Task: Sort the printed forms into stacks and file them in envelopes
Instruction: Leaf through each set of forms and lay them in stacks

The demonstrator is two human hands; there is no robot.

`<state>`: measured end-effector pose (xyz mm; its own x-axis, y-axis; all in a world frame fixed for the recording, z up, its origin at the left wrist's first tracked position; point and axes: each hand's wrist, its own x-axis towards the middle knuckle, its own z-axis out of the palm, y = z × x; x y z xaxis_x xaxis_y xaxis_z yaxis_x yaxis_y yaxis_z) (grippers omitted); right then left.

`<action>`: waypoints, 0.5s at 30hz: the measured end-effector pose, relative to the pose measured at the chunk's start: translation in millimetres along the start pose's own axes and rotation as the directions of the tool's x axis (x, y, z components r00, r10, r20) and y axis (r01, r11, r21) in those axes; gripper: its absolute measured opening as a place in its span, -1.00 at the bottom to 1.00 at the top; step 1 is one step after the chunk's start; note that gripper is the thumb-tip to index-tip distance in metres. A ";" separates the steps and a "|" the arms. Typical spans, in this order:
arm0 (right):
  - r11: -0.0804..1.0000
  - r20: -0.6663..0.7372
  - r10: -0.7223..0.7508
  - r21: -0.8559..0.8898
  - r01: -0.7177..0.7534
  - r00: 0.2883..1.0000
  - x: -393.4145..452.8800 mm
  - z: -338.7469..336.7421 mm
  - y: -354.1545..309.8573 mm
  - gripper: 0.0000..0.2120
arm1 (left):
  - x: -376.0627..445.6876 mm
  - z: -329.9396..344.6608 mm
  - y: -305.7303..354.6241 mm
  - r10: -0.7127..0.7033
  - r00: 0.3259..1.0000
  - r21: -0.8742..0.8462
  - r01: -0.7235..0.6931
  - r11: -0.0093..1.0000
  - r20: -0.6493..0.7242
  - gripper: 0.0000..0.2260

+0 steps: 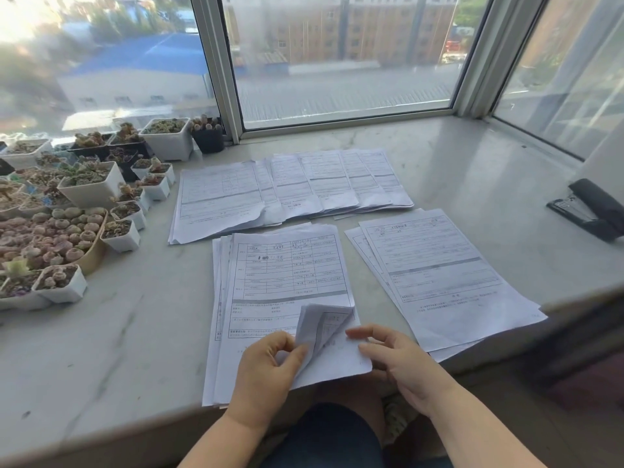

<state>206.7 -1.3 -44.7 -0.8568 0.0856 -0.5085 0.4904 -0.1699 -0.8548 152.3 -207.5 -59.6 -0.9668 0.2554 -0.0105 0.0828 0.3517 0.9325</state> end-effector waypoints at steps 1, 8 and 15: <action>1.000 -0.010 0.013 -0.016 -0.013 1.000 1.4 0.4 -1.2 -0.79 | 0.0 1.1 -0.7 -0.001 1.000 0.005 0.001 1.000 -0.006 -0.68; 0.984 -0.140 0.163 -0.051 -0.172 0.977 13.5 7.1 -17.0 -0.64 | -5.1 9.3 -10.5 0.276 0.954 0.196 -0.294 0.935 0.116 -0.70; 0.955 -0.031 0.209 -0.206 -0.211 0.977 10.9 -1.4 -24.9 -0.86 | -3.6 8.7 -18.5 0.345 0.919 0.302 -0.389 0.870 0.190 -0.67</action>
<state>185.4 5.2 -29.1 -0.7301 0.0788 -0.6788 0.6821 0.0223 -0.7309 156.4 -207.2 -80.0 -0.8141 0.5270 0.2439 0.5214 0.4785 0.7065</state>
